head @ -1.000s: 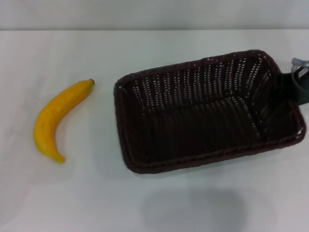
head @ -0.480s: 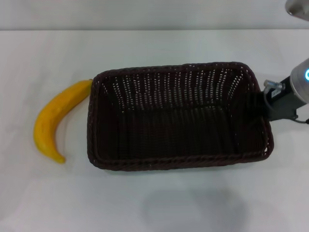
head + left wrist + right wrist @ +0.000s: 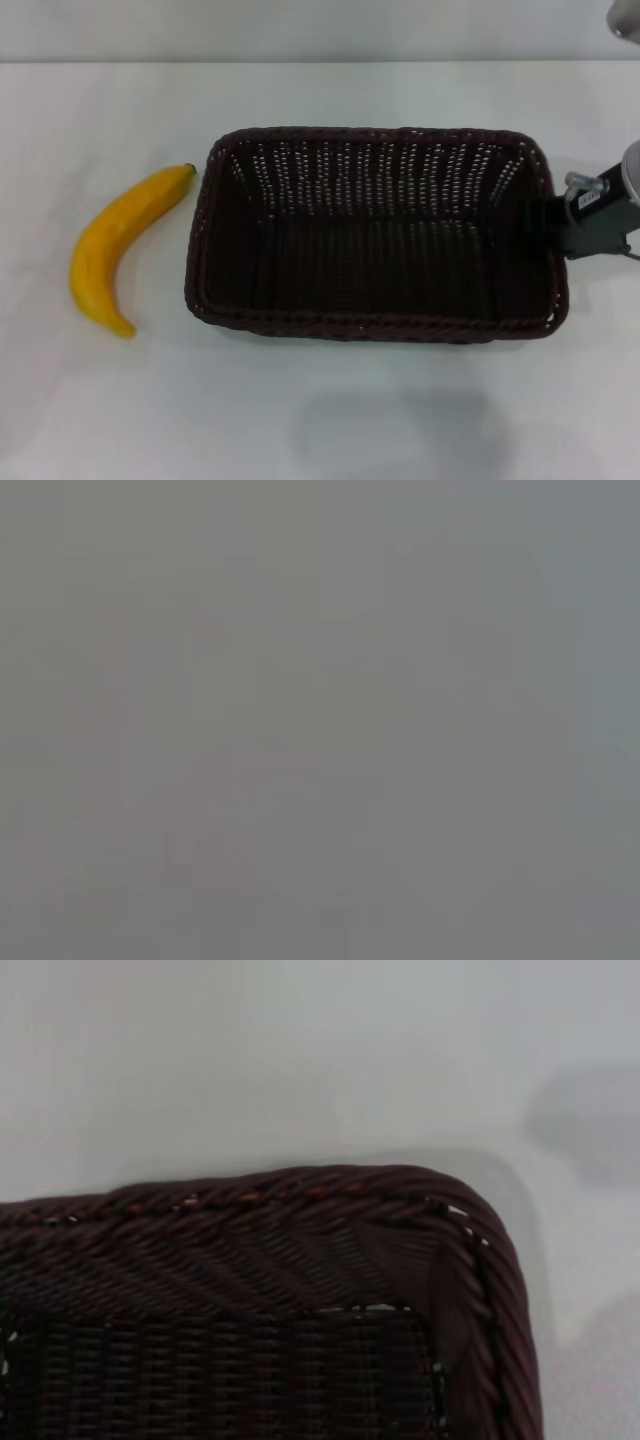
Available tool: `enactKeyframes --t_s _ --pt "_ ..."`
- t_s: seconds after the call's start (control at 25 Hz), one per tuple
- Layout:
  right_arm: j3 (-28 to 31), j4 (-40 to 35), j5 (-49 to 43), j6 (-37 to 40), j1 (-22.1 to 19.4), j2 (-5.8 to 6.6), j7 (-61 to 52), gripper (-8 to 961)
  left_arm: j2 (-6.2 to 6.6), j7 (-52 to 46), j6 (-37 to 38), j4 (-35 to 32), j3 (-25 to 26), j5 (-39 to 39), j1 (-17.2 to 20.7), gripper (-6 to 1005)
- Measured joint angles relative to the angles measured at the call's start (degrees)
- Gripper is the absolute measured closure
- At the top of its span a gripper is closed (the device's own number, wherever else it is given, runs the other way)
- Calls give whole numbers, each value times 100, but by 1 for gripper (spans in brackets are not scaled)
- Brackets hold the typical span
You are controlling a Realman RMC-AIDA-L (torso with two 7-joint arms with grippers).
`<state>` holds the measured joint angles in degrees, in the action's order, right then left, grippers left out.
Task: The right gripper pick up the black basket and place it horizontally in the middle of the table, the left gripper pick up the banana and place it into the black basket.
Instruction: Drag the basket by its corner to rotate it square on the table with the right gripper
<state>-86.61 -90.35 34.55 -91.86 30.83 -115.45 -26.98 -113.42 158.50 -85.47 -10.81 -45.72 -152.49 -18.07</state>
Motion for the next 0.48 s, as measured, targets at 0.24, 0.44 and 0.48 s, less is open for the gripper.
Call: enactKeyframes --t_s 0.24,0.44,0.48 --pt "176 142 91 -224 199 13 194 757 -45 6 -4 0 10 1 5 137" --pt "235 99 62 -514 302 15 184 739 -86 9 -5 0 5 0 5 137" --pt "266 83 61 -552 314 16 193 740 -89 10 -5 0 3 0 5 138"
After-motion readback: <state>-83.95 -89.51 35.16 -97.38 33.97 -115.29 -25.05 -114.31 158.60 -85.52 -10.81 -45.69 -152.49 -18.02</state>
